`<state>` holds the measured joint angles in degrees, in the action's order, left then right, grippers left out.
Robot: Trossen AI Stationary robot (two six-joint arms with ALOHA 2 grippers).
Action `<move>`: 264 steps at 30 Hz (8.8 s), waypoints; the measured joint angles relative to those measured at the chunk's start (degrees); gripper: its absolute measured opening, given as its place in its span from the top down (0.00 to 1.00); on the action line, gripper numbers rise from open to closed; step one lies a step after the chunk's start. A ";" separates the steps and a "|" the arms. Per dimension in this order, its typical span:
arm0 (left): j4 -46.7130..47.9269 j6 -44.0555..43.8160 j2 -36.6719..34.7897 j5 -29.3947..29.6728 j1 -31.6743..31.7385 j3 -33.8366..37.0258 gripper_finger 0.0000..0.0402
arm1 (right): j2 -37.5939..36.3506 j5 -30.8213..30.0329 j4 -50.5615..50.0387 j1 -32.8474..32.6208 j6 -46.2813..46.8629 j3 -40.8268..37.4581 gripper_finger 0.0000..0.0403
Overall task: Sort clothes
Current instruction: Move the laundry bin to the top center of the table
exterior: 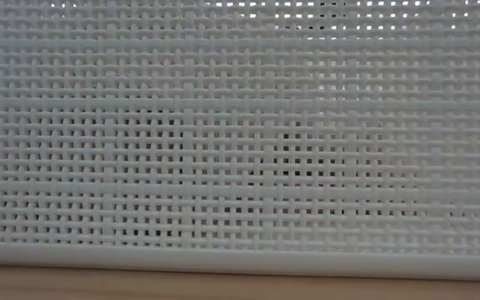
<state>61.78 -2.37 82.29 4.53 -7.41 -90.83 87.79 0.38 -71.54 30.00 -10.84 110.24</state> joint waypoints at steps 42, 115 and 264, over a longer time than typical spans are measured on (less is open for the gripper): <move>6.86 16.30 15.82 -18.51 15.42 3.09 0.85 | 0.00 -0.05 14.91 4.83 -6.38 -12.68 0.73; 27.34 16.48 10.42 -4.54 69.65 -38.58 0.95 | -2.79 17.78 15.06 11.24 -1.02 -29.15 0.85; 18.83 37.63 38.29 -17.32 51.18 -41.95 0.80 | 5.64 -25.86 -16.54 -42.86 28.24 21.75 1.00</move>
<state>80.61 35.26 120.57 -12.79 43.77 -132.78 93.43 -25.48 -88.08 -12.86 17.39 131.98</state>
